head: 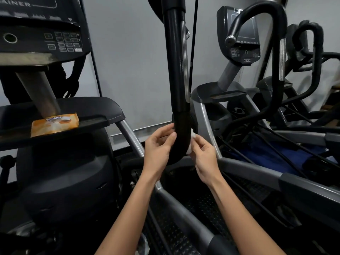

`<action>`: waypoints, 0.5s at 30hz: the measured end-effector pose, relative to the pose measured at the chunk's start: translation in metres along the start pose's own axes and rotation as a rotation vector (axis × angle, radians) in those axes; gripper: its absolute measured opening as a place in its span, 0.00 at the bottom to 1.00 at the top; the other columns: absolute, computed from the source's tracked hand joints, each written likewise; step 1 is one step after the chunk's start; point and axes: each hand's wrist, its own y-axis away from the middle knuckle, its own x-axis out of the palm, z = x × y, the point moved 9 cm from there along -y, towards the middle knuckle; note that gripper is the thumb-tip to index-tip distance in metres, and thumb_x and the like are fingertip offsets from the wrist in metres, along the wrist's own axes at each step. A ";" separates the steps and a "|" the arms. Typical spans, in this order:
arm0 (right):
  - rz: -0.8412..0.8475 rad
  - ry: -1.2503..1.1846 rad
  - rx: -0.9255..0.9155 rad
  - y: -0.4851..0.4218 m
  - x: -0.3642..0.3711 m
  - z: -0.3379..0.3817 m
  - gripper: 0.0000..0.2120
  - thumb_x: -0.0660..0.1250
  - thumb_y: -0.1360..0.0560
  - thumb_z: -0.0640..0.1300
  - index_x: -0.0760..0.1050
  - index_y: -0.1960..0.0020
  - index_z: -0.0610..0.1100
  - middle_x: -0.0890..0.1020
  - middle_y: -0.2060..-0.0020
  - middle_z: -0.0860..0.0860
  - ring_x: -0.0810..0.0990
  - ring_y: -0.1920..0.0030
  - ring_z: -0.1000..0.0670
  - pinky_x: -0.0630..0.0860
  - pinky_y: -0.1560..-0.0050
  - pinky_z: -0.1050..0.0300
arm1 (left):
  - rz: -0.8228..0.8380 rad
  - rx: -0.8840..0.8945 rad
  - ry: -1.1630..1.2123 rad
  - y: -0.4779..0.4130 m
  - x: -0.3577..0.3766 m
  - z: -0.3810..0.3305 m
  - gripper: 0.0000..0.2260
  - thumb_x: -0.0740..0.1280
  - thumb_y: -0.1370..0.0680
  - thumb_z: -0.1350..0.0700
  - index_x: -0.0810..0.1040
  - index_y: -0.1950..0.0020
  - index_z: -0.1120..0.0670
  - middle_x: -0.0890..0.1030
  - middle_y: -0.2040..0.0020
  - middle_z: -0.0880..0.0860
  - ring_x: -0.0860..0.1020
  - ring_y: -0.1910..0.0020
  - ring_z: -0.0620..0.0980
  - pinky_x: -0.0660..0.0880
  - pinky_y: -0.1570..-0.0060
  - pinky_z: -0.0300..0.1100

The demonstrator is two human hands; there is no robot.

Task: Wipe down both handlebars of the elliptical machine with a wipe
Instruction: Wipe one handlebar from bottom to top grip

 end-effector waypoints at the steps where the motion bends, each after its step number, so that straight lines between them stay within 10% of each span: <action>1: -0.034 0.025 -0.004 0.004 -0.003 -0.002 0.10 0.61 0.22 0.36 0.80 0.50 0.46 0.84 0.55 0.47 0.81 0.51 0.50 0.77 0.46 0.55 | -0.002 0.004 -0.001 0.000 0.000 0.000 0.12 0.65 0.24 0.67 0.79 0.46 0.53 0.83 0.52 0.50 0.81 0.51 0.44 0.78 0.49 0.36; 10: -0.163 0.430 -0.661 0.026 0.020 0.084 0.10 0.68 0.27 0.36 0.80 0.47 0.45 0.80 0.53 0.51 0.80 0.48 0.50 0.78 0.47 0.53 | -0.002 0.004 -0.006 -0.003 -0.002 0.003 0.12 0.65 0.24 0.66 0.79 0.43 0.57 0.83 0.53 0.50 0.80 0.55 0.42 0.77 0.51 0.34; 15: -0.172 0.220 -0.261 -0.017 0.012 0.072 0.09 0.65 0.24 0.38 0.80 0.59 0.48 0.78 0.73 0.58 0.74 0.67 0.58 0.73 0.61 0.63 | -0.004 0.003 0.014 -0.004 0.000 0.002 0.11 0.64 0.23 0.66 0.79 0.45 0.54 0.83 0.54 0.50 0.80 0.56 0.40 0.77 0.55 0.32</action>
